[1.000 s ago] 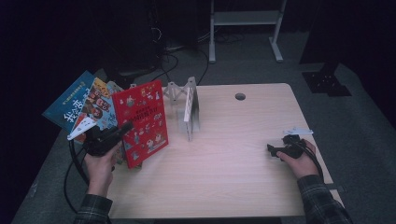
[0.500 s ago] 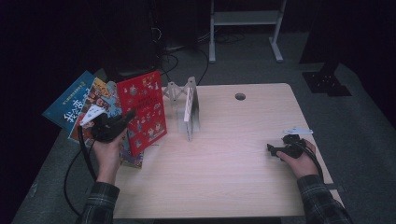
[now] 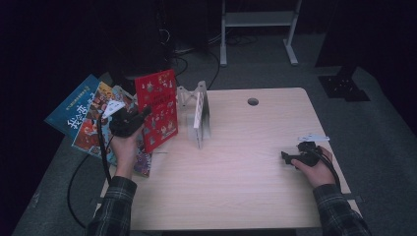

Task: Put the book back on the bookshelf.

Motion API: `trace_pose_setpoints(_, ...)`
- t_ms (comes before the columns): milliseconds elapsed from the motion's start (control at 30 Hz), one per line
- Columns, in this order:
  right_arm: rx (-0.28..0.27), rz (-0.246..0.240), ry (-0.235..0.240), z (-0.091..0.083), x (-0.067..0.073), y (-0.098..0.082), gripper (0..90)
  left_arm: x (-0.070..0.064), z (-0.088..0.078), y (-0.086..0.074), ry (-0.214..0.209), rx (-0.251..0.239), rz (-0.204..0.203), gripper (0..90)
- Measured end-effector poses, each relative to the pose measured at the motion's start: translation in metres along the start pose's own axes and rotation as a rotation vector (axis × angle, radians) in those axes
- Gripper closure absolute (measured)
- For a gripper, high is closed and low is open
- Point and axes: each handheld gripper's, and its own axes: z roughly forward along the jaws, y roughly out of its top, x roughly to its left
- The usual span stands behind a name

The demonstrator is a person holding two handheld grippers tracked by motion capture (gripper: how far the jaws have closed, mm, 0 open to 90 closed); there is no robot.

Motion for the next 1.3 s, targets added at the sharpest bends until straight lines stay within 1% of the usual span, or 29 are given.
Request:
trace_pose_setpoints(167, 0.000, 0.001, -0.001, 0.000, 0.000, 0.000, 11.8, 0.004, 0.010, -0.002, 0.017, -0.009, 0.004, 79.5)
trace_pose_setpoints(267, 0.000, 0.001, -0.001, 0.000, 0.000, 0.000, 11.8, 0.007, 0.014, -0.002, 0.018, -0.019, -0.008, 79.4)
trace_pose_setpoints(300, 0.000, 0.001, -0.001, 0.000, 0.000, 0.000, 11.8, 0.008, 0.015, -0.002, 0.022, -0.019, -0.001, 79.4)
trace_pose_setpoints(400, 0.000, 0.001, -0.001, 0.000, 0.000, 0.000, 11.8, 0.008, 0.016, -0.004, 0.022, -0.024, 0.003, 79.4)
trace_pose_setpoints(533, 0.000, 0.001, -0.001, 0.000, 0.000, 0.000, 11.8, 0.006, 0.014, -0.008, 0.017, -0.018, 0.027, 79.4)
trace_pose_setpoints(600, 0.000, 0.001, -0.001, 0.000, 0.000, 0.000, 11.8, 0.005, 0.014, -0.010, 0.018, -0.010, 0.030, 79.3)
trace_pose_setpoints(733, 0.001, 0.001, -0.002, 0.000, 0.000, 0.000, 11.9, 0.007, 0.013, -0.014, 0.022, 0.006, 0.009, 79.3)
trace_pose_setpoints(867, 0.001, 0.001, -0.002, 0.000, 0.000, 0.000, 11.9, 0.007, 0.013, -0.017, 0.031, 0.028, 0.006, 78.9)
trace_pose_setpoints(933, 0.001, 0.001, -0.001, 0.000, 0.000, 0.000, 11.9, 0.005, 0.014, -0.017, 0.043, 0.049, 0.030, 78.4)
trace_pose_setpoints(967, 0.001, 0.001, -0.002, 0.000, 0.000, 0.000, 11.9, 0.005, 0.015, -0.019, 0.042, 0.057, 0.026, 78.2)
trace_pose_setpoints(1067, 0.000, 0.000, -0.002, 0.000, 0.000, 0.000, 11.9, 0.004, 0.021, -0.024, 0.055, 0.099, 0.042, 78.0)
trace_pose_setpoints(1233, 0.001, 0.000, -0.001, 0.000, 0.000, 0.000, 11.9, 0.004, 0.022, -0.025, 0.065, 0.120, 0.048, 77.2)
trace_pose_setpoints(1300, 0.001, 0.000, -0.001, 0.000, 0.000, 0.000, 11.9, 0.005, 0.022, -0.026, 0.074, 0.138, 0.040, 76.3)
